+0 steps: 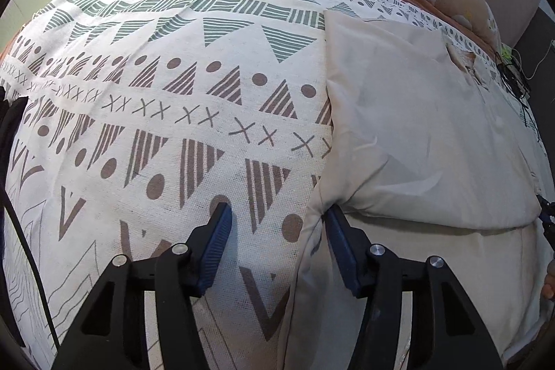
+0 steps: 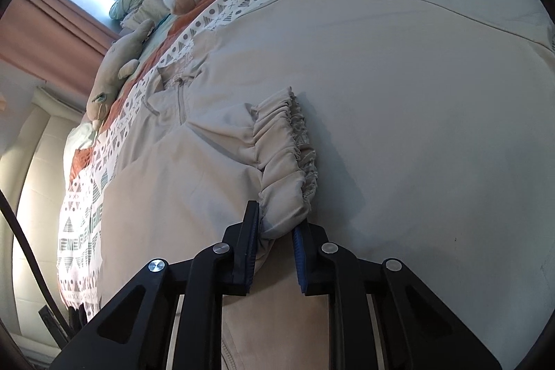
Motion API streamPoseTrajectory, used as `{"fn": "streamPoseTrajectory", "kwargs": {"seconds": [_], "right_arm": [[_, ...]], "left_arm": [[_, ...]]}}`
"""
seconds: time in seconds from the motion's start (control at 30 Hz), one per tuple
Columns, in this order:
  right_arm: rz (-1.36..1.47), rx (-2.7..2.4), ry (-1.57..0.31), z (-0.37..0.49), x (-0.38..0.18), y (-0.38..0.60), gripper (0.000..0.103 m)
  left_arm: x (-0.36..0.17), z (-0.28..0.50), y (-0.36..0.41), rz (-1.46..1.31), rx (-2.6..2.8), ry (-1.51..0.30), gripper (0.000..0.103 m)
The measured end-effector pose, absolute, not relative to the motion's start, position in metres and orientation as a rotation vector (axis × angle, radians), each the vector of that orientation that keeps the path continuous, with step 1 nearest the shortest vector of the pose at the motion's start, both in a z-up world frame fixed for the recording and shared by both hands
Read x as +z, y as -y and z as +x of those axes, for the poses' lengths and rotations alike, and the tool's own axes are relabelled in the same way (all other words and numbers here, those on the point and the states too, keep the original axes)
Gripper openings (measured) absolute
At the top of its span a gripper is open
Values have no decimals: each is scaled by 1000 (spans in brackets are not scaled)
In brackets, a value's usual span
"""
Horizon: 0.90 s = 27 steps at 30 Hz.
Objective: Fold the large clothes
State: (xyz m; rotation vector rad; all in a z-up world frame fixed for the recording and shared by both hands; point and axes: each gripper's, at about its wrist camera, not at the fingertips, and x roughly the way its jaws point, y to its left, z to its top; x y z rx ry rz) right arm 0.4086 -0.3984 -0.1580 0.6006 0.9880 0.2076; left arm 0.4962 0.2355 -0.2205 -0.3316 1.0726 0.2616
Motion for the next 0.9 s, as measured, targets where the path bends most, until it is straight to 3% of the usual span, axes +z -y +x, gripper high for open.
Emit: {"fn": "streamPoseTrajectory", "kwargs": {"seconds": [0.1, 0.13, 0.2, 0.23, 0.27, 0.5, 0.57, 0.63, 0.9], "right_arm": [[665, 208, -1041, 409, -164, 409, 19], [678, 193, -1045, 406, -163, 413, 26], [691, 170, -1014, 401, -154, 419, 52], [700, 166, -988, 397, -146, 423, 76], [710, 159, -968, 393, -140, 425, 84], [762, 143, -908, 357, -115, 431, 84], [778, 156, -880, 343, -111, 429, 84], [772, 170, -853, 326, -107, 428, 84], [714, 168, -775, 281, -88, 426, 84]], "left_arm": [[-214, 490, -238, -377, 291, -1073, 57], [-208, 488, -239, -400, 296, -1056, 57], [-191, 481, -241, -449, 305, -1006, 57], [-182, 476, -241, -478, 295, -975, 57], [-175, 473, -240, -496, 291, -956, 57], [-129, 443, -209, -515, 248, -863, 59], [-119, 433, -200, -505, 229, -835, 78], [-110, 424, -195, -497, 220, -815, 91], [-81, 405, -184, -587, 166, -773, 92]]}}
